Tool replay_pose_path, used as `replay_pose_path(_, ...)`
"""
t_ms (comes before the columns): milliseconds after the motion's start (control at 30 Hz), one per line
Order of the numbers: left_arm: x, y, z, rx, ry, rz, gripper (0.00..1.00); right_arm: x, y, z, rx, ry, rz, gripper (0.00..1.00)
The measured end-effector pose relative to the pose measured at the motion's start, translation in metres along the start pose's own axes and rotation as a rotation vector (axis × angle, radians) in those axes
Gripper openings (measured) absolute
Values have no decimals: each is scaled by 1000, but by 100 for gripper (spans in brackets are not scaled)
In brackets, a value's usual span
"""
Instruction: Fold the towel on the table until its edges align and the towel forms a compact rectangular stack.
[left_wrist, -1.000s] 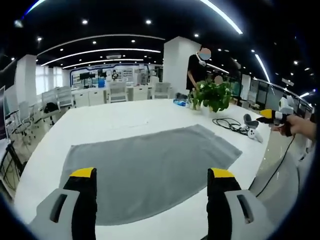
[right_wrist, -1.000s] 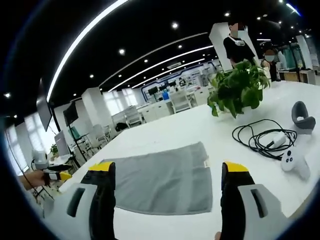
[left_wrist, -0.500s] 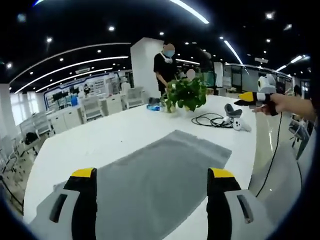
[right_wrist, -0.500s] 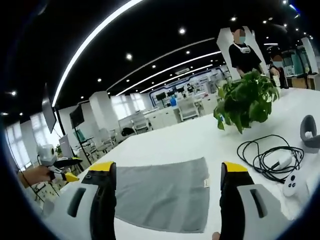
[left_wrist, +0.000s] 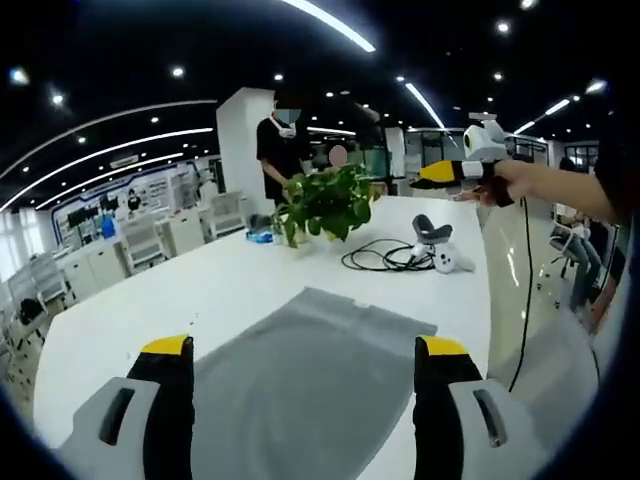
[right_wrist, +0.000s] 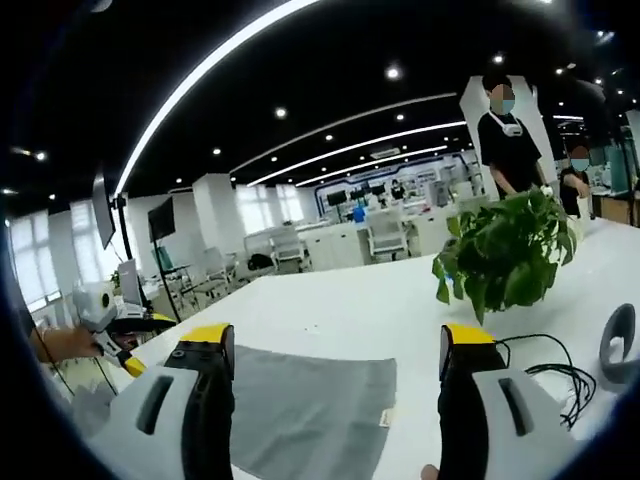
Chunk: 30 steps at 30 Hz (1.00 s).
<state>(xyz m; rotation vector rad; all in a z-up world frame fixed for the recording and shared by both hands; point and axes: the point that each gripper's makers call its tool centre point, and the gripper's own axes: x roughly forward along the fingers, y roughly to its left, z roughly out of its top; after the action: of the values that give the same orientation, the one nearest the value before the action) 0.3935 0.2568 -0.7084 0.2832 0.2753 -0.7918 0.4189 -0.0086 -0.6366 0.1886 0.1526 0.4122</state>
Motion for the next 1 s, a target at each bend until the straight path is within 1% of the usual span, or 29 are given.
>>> replay_pose_path(67,8,-5,4,17,1,-11,92,6,-4,2,-28,10,-13,83)
replay_pose_path(100,15,-11,7,32,1,-24,92,9,-6,2,-30,17,-15,82)
replay_pose_path(200,30,-24,12,43,-1,-54,92,16,-8,0,-33,31,-7,82)
replay_pose_path(300,44,-37,16,57,-3,-89,91,25,-9,-8,-36,64,6,80)
replay_pose_path(333,50,-43,15,68,8,-109,89,27,-10,-11,-34,75,4,79)
replay_pose_path(400,59,-51,16,99,17,-127,86,33,-15,-16,-33,91,-4,79)
replay_pose_path(500,70,-61,17,118,21,-153,86,42,-19,-21,-36,109,-7,78)
replay_pose_path(600,84,-73,13,126,37,-191,85,53,-27,-29,-24,128,-30,77)
replay_pose_path(700,97,-82,3,156,73,-218,83,65,-35,-43,-13,159,-54,74)
replay_pose_path(800,109,-93,-3,175,91,-247,82,76,-38,-52,-11,181,-55,73)
replay_pose_path(933,122,-106,-11,181,107,-287,75,91,-41,-68,-15,222,-57,72)
replay_pose_path(1000,129,-111,-15,192,112,-303,73,97,-44,-74,-23,232,-63,71)
